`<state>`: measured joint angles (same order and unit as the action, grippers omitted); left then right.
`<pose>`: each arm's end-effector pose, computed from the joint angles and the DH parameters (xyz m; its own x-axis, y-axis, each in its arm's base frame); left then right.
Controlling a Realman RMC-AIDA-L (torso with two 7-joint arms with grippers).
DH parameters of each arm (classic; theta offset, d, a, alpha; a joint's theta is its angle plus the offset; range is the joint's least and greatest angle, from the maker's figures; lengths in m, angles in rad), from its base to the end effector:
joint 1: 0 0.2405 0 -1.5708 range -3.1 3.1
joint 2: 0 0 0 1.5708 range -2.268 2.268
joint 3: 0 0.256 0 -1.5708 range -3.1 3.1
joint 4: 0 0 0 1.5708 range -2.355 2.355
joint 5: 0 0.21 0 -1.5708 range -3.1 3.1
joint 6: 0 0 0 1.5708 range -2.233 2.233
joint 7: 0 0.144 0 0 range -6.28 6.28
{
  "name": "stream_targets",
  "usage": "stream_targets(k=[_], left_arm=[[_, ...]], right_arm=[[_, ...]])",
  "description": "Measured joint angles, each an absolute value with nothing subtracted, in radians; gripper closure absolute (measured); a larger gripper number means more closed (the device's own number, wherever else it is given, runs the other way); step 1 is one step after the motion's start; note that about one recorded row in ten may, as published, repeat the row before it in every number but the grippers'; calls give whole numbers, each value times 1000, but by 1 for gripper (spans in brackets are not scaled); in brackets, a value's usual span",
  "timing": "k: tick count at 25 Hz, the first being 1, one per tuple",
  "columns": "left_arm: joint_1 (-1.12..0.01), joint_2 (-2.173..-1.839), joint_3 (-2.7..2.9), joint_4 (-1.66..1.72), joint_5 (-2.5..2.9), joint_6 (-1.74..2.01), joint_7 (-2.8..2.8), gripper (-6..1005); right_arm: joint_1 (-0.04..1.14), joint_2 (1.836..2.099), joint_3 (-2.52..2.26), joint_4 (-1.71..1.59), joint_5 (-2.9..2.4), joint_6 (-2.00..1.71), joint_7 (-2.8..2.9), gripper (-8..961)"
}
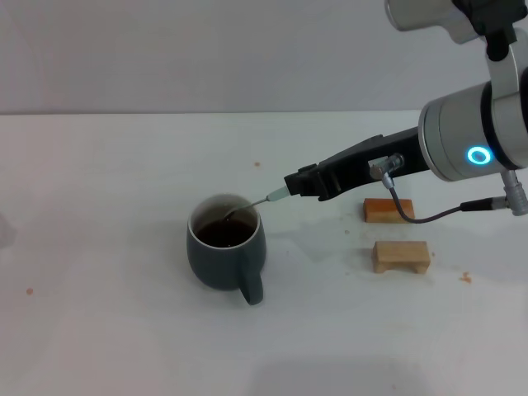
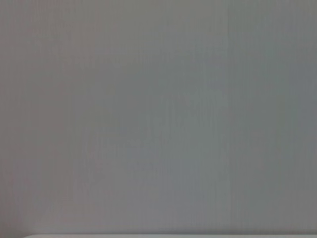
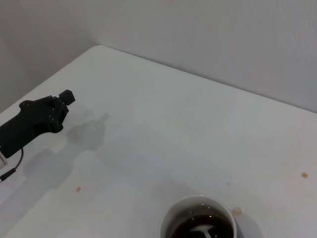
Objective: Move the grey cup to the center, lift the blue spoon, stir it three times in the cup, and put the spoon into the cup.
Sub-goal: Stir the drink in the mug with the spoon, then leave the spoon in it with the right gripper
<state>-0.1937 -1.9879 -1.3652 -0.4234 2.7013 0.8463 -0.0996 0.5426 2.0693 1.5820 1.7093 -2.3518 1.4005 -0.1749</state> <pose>-0.4018 0.3023 0.0413 0.7376 0.1311 0.6624 0.6550 0.0995 -0.7491 0.0749 0.3337 0.0002 0.7569 -0.6272 -0.1838 -0.6494 -0.6899 -0.3198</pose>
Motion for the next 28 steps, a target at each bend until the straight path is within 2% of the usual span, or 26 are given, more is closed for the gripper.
stream_targets(k=[15,28], left_arm=[[-199,-1988,-1366,-425,2701,849,-100,1001],[-201,-1988,-1375,-425,2701,850,-100,1001]], right_arm=[[650,2067,1611,1611,-2378,1426,-181,786],[692,2071,1599,1503,-2371,1393,-212,779]])
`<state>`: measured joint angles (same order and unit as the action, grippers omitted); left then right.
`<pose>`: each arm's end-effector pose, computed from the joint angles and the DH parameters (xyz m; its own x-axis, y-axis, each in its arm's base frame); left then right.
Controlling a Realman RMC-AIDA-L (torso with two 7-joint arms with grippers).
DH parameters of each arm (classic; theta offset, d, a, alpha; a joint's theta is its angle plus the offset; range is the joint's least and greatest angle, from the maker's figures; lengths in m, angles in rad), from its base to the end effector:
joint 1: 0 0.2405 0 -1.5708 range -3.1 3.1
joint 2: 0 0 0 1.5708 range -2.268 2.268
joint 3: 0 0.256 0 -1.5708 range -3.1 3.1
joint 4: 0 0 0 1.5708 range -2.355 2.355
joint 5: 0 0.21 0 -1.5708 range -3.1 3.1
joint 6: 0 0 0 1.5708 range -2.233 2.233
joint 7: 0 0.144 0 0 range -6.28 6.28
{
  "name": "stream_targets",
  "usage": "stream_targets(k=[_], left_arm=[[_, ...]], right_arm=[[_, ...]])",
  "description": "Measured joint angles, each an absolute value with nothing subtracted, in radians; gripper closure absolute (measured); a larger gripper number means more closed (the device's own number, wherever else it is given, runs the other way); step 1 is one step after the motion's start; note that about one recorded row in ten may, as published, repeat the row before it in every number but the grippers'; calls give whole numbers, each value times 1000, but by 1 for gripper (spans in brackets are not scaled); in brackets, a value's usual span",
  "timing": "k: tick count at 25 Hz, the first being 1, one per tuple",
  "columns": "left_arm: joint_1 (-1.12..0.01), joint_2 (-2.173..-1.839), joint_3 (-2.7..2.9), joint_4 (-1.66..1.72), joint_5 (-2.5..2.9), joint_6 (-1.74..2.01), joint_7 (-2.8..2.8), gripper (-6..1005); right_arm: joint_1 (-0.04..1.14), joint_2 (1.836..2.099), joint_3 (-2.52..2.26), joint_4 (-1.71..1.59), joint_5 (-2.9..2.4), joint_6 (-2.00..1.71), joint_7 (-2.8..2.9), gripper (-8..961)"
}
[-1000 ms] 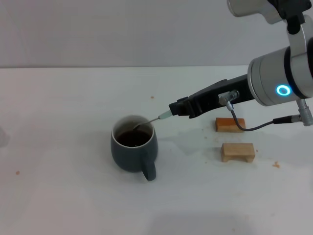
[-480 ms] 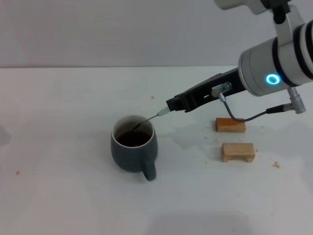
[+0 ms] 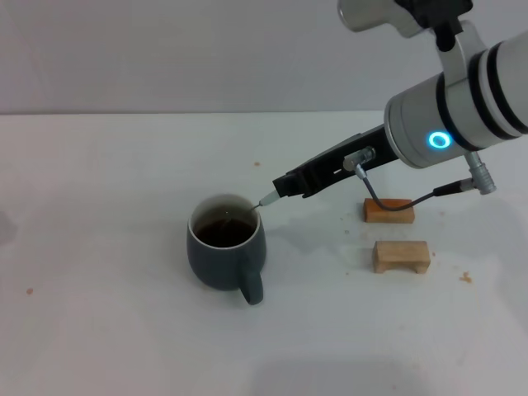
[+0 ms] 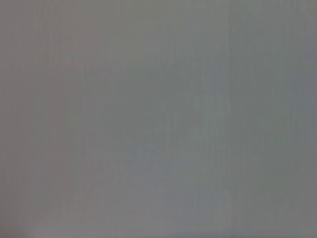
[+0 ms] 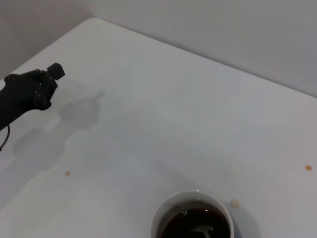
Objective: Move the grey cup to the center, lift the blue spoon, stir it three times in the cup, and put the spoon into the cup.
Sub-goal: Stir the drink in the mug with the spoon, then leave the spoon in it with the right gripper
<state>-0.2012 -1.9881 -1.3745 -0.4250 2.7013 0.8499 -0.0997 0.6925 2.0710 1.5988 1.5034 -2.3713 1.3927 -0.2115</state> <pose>-0.3995 0.3058 0.0435 0.7372 0.1179 0.6653 0.6573 0.1024 -0.7466 0.0707 0.3585 -0.0195 0.7644 -0.6376 -0.0960 -0.6299 -0.7066 -0.3225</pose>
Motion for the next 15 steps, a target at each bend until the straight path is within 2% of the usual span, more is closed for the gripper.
stream_targets(k=[15], left_arm=[[-201,-1988,-1374,-425,2701,854,-100,1001]], right_arm=[[751,2073,1546,1430,-2347,1361,-224,769]])
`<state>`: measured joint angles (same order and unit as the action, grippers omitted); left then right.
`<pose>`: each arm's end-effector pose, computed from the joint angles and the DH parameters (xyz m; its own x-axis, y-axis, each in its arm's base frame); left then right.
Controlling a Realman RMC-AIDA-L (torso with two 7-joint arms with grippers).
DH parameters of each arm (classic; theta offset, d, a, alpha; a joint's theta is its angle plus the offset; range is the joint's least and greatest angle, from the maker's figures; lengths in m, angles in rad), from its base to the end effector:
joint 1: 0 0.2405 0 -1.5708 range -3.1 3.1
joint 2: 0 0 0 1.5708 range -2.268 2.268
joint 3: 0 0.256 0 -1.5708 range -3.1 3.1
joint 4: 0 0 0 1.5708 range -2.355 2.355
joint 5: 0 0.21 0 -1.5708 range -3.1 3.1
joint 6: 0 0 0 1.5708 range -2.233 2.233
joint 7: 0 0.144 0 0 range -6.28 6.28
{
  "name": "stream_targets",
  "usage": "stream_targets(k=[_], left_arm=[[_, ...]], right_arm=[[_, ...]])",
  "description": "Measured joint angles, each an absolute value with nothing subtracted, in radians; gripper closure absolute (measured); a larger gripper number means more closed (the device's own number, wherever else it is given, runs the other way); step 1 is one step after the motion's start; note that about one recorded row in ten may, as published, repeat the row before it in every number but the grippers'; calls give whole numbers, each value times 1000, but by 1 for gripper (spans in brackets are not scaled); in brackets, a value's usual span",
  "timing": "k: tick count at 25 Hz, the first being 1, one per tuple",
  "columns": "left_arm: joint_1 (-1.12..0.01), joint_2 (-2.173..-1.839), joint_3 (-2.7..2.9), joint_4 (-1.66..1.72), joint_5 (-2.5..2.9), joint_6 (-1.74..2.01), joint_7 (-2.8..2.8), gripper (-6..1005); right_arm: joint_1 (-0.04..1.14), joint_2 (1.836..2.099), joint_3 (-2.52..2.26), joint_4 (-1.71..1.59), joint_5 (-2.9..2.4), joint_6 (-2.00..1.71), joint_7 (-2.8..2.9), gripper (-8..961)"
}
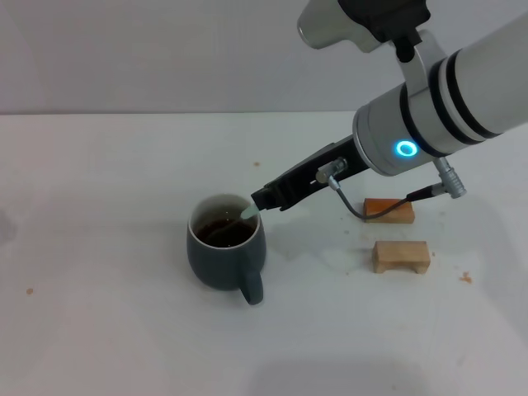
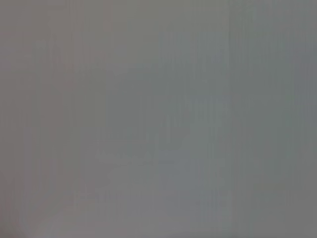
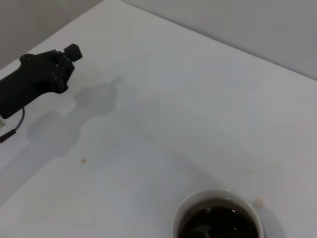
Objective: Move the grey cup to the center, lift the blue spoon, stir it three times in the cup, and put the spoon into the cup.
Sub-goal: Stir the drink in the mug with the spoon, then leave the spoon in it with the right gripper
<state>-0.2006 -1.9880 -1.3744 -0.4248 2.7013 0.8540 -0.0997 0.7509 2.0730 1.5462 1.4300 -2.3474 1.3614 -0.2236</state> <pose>-0.3993 0.3056 0.0438 0.7379 0.1145 0.6651 0.6572 0.1024 -0.7467 0.0601 0.3586 -0.0388 0.7898 -0.6115 -0.0479 -0.5962 -0.7469 -0.2943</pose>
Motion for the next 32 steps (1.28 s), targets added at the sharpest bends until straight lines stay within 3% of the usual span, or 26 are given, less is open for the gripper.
stream_targets(k=[32], left_arm=[[-188,-1980,-1374,-428,2701,869,-100,1001]], right_arm=[[787,2070,1577,1314,-2393,1356,-236,750]])
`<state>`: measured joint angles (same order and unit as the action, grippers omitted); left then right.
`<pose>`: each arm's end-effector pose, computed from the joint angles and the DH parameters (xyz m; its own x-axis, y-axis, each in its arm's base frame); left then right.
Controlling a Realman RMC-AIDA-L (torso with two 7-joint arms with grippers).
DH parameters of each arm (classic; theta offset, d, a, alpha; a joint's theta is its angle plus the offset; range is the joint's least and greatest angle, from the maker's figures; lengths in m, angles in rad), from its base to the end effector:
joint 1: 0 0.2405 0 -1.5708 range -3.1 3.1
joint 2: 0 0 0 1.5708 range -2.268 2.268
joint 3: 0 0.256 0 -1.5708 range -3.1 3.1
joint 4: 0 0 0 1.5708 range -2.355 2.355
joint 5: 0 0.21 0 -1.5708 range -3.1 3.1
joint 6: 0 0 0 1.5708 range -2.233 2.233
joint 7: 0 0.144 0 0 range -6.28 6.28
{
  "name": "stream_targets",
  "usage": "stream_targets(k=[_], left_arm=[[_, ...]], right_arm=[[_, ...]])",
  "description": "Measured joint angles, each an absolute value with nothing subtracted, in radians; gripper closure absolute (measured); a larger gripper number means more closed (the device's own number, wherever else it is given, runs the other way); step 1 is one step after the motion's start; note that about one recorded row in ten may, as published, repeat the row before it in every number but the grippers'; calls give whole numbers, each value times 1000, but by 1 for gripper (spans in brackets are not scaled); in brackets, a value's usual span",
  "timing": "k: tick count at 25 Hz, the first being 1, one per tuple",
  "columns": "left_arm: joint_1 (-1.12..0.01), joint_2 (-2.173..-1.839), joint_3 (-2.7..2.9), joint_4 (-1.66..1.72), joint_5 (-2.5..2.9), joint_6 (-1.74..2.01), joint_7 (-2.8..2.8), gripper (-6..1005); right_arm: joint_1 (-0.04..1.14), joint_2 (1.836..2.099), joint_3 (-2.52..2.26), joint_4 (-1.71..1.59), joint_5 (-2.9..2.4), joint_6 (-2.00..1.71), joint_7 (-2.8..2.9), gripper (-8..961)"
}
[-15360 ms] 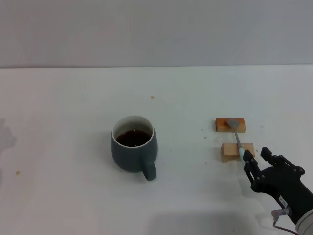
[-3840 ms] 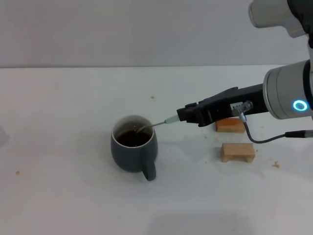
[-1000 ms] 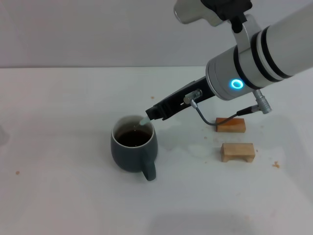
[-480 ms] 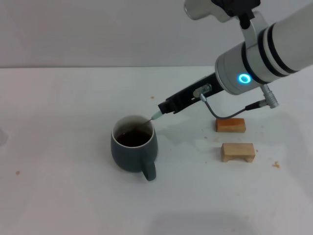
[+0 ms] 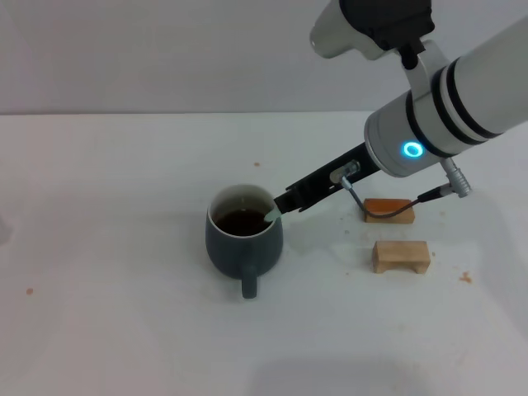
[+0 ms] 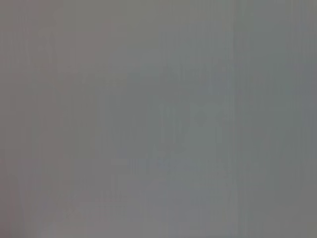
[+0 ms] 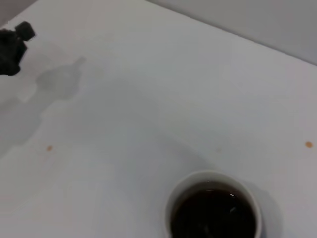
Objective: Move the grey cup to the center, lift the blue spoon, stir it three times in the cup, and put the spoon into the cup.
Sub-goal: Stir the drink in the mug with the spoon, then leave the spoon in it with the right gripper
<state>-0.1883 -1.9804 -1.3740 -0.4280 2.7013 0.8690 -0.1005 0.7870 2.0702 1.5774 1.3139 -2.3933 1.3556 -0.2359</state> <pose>-0.4019 0.3018 0.0486 0.7431 0.1051 0.6609 0.6520 0.1087 -0.7504 0.0797 0.3735 -0.0420 0.7517 -0.6595 -0.0080 -0.6226 -0.7055 -0.3384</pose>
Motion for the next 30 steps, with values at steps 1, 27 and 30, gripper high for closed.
stream_targets(k=[1,27,30], left_arm=[[-188,-1980,-1374,-428,2701,869,-100,1001],[-177,-1982,-1374,-428,2701,874,-102,1001],[-179,-1982,-1374,-428,2701,875,-102,1001]], right_arm=[[786,2071,1573,1324,-2391,1358,-233,750],[816,2071,1561,1318,-2401,1358,-235,734],[816,2071,1566,1320,-2397,1343,-235,732]])
